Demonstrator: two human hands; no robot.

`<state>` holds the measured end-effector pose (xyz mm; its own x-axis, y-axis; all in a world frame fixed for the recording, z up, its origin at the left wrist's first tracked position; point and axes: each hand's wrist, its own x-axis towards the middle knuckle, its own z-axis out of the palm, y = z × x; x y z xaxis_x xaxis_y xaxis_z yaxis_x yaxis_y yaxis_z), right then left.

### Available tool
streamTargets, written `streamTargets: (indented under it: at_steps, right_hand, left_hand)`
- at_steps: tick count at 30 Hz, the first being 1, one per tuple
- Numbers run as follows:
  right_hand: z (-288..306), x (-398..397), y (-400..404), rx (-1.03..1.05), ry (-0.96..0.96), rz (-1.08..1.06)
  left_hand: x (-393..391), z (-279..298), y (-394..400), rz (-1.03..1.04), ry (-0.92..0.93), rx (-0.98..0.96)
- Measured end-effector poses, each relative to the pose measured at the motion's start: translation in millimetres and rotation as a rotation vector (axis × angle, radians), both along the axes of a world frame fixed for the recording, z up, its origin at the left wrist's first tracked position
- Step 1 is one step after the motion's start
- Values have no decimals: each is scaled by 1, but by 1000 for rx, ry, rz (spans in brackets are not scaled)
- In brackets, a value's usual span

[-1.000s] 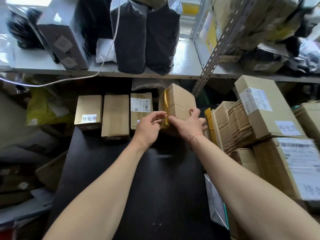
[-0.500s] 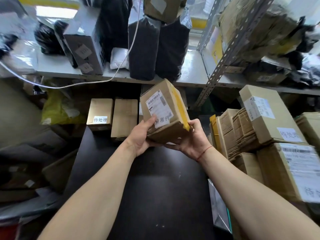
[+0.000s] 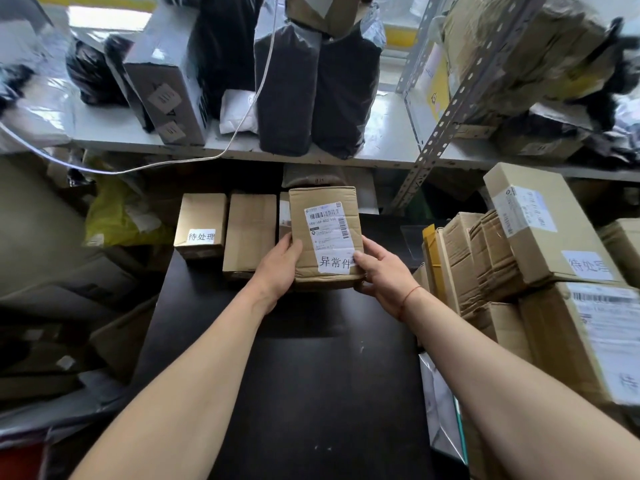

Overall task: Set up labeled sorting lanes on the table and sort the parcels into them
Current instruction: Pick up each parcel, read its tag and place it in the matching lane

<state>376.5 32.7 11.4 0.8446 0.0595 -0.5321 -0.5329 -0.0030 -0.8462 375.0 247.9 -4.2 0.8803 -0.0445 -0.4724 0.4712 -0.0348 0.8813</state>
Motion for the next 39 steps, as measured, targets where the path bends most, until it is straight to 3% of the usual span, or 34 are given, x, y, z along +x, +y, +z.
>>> streamTargets:
  at_steps: [14,20,27,32,39]
  right_hand:
    - [22,-24,12,-61,-19,11]
    - [50,-64,14,-82,-71,17]
    - [82,-118,8,-66,-160,-11]
    - [104,-160,-1,-18,-196,108]
    - [127,-220,-72,110,-233,319]
  left_hand:
    - [-14,8,21,88,-36,9]
    - [-50,38,22,124,-83,-29]
    - [-112,72,8,188,-145,-7]
    - [-167,104,2,271,-165,29]
    - [-269,154,-47,253,-162,59]
